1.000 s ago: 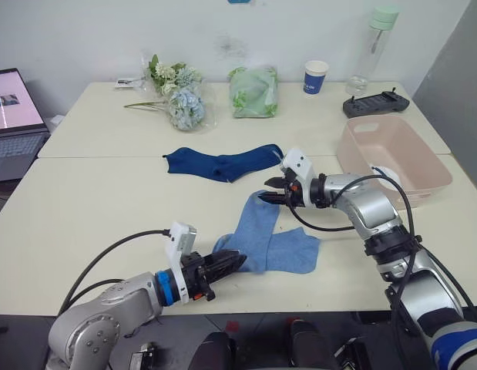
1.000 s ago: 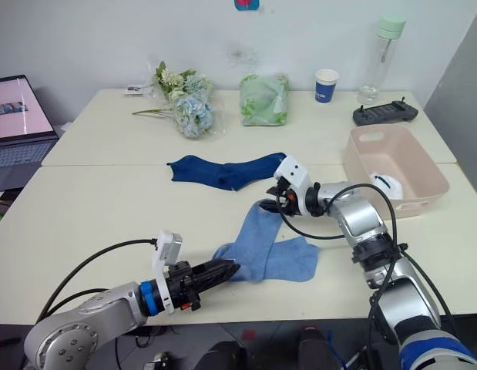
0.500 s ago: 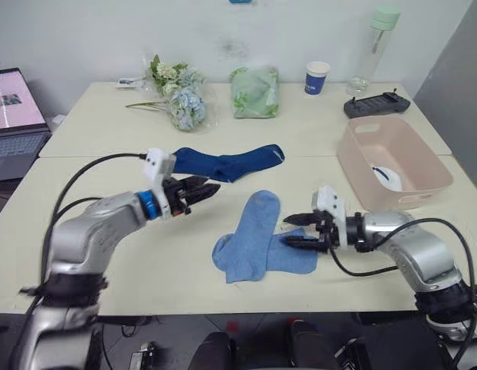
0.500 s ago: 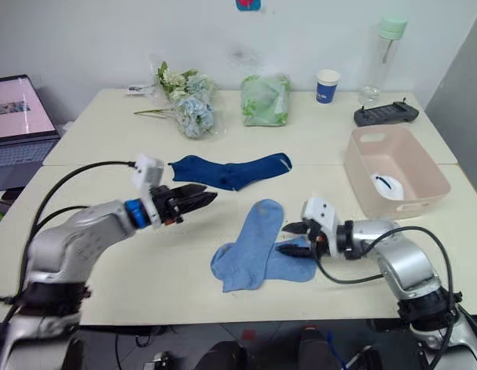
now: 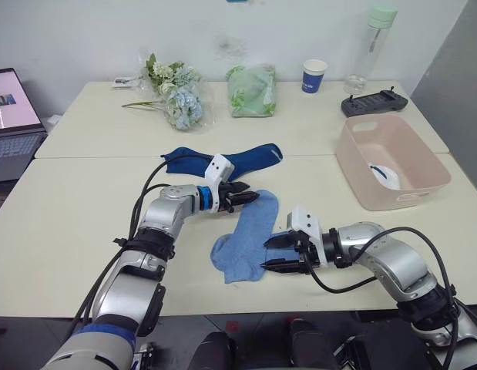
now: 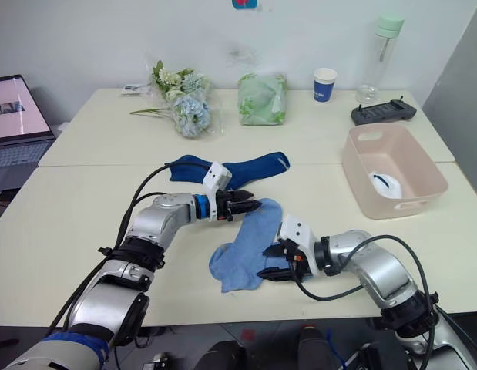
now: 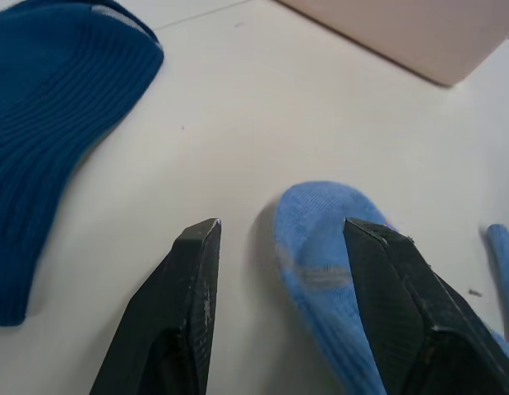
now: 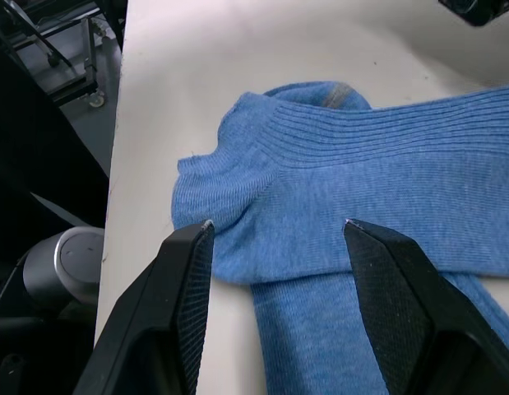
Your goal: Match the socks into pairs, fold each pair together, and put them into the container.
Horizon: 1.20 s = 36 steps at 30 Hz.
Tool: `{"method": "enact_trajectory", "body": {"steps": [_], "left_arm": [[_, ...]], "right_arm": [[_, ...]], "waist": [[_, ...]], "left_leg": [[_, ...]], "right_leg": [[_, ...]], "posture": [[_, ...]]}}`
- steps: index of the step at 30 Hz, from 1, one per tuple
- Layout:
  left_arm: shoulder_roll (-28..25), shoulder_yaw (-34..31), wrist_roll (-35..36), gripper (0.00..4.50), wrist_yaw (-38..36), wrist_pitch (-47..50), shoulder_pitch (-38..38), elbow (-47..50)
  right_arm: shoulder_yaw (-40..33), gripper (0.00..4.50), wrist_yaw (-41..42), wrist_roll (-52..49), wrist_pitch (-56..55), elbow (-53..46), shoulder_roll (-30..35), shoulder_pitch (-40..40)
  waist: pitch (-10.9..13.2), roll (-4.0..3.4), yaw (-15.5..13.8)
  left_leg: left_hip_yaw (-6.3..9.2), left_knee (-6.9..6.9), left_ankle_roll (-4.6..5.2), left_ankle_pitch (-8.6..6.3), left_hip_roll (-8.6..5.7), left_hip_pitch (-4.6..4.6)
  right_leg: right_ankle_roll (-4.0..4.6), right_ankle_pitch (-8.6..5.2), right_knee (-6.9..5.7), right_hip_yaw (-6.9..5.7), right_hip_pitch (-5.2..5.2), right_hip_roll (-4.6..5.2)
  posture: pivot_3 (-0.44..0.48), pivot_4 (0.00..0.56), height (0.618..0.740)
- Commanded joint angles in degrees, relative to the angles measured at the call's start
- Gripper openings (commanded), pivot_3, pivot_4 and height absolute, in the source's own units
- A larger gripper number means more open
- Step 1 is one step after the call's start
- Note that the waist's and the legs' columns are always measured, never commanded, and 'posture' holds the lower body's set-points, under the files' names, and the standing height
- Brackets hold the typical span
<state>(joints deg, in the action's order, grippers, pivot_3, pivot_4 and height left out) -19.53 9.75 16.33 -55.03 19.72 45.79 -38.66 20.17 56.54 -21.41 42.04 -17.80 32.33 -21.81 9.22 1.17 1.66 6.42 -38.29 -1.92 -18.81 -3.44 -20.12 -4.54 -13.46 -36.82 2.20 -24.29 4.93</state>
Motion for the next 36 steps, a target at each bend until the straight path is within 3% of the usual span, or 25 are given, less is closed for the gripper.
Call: {"method": "enact_trajectory", "body": {"steps": [1, 5, 6, 12, 31, 36], "left_arm": [[0.1, -0.05, -1.28, 1.24, -2.94, -0.85, 0.98, 0.41], [0.2, -0.73, -1.65, 0.08, -4.43, -0.17, 0.48, 1.06], [0.16, -0.71, -1.78, 0.01, -4.66, -0.06, 0.28, 1.38], [2.64, -6.58, -3.43, 0.01, 8.51, -5.36, 3.95, -5.53], [3.49, -8.45, -3.24, 0.01, 6.15, -2.67, 2.16, -2.79], [3.52, -8.47, -3.44, 0.0, 6.31, -2.88, 2.23, -2.88]], "right_arm": [[-1.72, 2.69, -0.5, -1.54, 0.42, -3.4, 0.14, 0.26], [-1.8, 2.69, -0.91, -1.54, 0.68, -3.49, 0.08, 0.68], [-1.81, 2.69, -0.92, -1.51, 0.68, -3.63, 0.16, 0.86], [-0.9, 2.69, -0.12, -1.6, 0.98, -4.16, 0.26, 0.39], [5.73, 2.69, -1.27, 8.87, -10.36, 3.9, -4.31, -3.93], [5.15, 1.49, -1.7, 10.44, -12.47, 5.38, -4.44, -4.06]], "waist": [[0.0, 0.0, 0.0], [0.0, 0.0, 0.03], [0.0, 0.0, 0.03], [0.0, 0.0, -0.05], [0.0, -0.01, 0.06], [0.0, -0.01, 0.07]], "left_leg": [[0.01, 0.0, 0.0, 0.0, 0.0, -0.02], [0.05, -0.07, 0.0, 0.0, 0.01, -0.1], [0.06, -0.11, 0.0, 0.0, 0.0, -0.12], [0.35, -0.48, 0.01, -0.01, -0.02, -0.43], [0.65, -0.61, -0.01, 0.0, -0.11, -0.67], [0.66, -0.61, -0.01, 0.0, -0.11, -0.67]], "right_leg": [[0.0, 0.0, 0.0, -0.01, -0.01, 0.0], [0.0, 0.0, -0.04, -0.05, -0.05, 0.0], [0.0, 0.0, -0.04, -0.06, -0.05, 0.0], [-0.06, 0.04, -0.07, -0.25, -0.07, 0.0], [-0.08, 0.05, -0.09, -0.53, -0.13, 0.04], [-0.08, 0.05, -0.09, -0.55, -0.13, 0.04]], "posture": [[0.0, 0.15, 0.74], [0.0, 0.15, 0.74], [0.0, 0.15, 0.74], [0.0, 0.15, 0.74], [0.0, 0.15, 0.74], [0.0, 0.15, 0.74]]}}
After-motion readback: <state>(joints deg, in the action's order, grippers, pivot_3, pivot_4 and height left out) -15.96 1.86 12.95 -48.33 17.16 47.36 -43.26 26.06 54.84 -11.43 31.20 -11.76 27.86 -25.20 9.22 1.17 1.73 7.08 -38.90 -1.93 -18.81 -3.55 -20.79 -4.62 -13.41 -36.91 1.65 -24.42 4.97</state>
